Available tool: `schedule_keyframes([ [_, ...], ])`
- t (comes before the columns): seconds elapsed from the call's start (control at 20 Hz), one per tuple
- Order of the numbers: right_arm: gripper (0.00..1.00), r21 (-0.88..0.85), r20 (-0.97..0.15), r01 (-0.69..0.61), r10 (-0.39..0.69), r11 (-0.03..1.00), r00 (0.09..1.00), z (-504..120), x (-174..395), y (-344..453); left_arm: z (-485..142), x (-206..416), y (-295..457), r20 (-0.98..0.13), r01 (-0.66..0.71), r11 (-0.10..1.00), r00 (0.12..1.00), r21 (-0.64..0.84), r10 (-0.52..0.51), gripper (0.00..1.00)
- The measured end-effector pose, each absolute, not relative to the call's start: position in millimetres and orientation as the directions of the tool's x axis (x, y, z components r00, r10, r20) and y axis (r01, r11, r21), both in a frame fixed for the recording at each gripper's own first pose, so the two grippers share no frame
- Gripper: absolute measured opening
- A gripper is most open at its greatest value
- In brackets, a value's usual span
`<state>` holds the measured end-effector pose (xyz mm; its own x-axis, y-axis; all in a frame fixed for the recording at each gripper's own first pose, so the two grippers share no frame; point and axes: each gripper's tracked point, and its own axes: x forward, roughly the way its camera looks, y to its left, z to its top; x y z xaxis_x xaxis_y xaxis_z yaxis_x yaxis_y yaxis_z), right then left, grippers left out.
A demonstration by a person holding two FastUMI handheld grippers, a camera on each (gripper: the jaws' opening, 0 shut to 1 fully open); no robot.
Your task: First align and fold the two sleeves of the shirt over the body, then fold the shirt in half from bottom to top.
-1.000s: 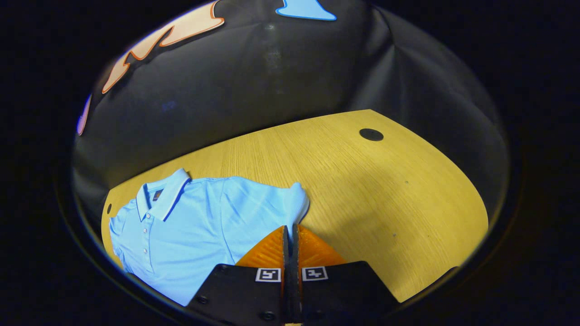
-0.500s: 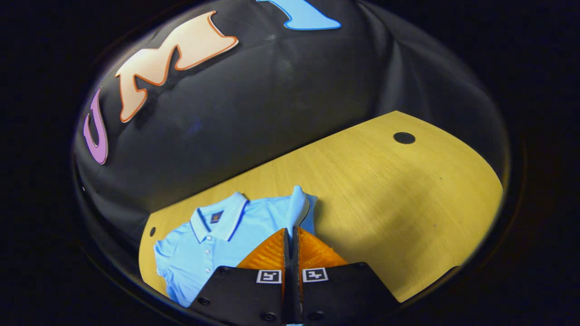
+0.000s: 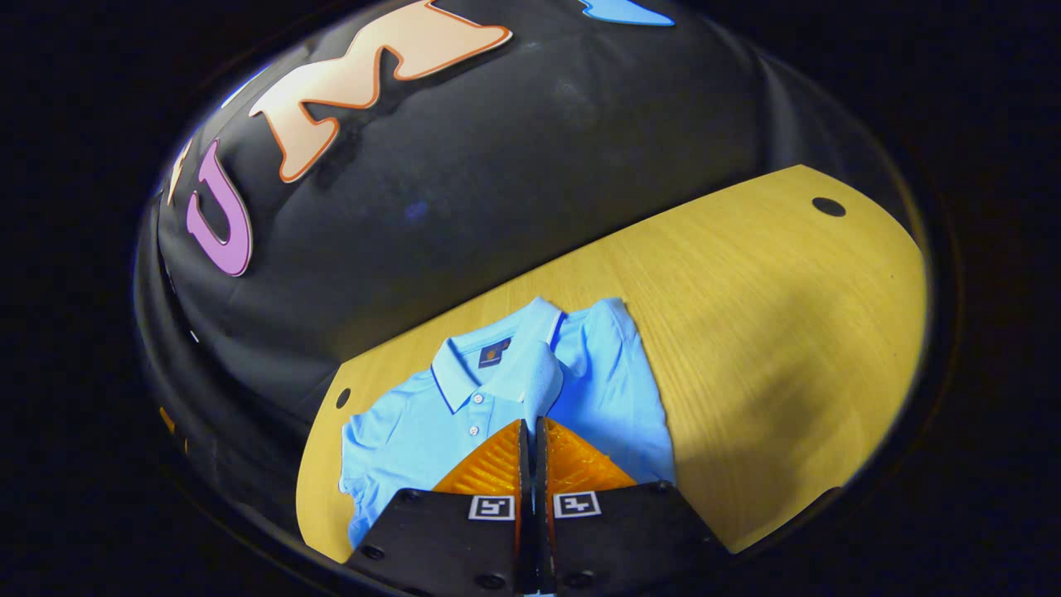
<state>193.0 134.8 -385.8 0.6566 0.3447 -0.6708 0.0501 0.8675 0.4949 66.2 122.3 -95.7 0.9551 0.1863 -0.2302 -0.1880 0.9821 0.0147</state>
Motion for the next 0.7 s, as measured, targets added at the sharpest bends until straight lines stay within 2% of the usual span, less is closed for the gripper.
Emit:
schedule_keyframes([
  [0.05, 0.03, 0.507, -0.664, 0.042, 0.359, 0.861, 0.656, -385, 192, 138, -99, 68, 124, -0.238, -0.19, 0.982, 0.953, 0.013, 0.188, 0.96],
  [0.15, 0.57, 0.497, -0.653, 0.025, 0.355, 0.867, 0.669, -379, 191, 136, -108, 71, 127, -0.246, -0.19, 0.982, 0.951, 0.018, 0.189, 0.96],
  [0.25, 0.77, 0.479, -0.641, 0.002, 0.349, 0.878, 0.683, -368, 189, 131, -115, 78, 130, -0.252, -0.189, 0.982, 0.949, 0.023, 0.188, 0.96],
  [0.3, 0.94, 0.47, -0.636, -0.006, 0.344, 0.883, 0.691, -361, 186, 126, -122, 83, 129, -0.255, -0.182, 0.983, 0.95, 0.019, 0.18, 0.96],
  [0.7, 0.97, 0.395, -0.619, -0.031, 0.291, 0.918, 0.729, -328, 140, 72, -198, 136, 115, -0.353, -0.118, 0.993, 0.929, -0.002, 0.11, 0.95],
])
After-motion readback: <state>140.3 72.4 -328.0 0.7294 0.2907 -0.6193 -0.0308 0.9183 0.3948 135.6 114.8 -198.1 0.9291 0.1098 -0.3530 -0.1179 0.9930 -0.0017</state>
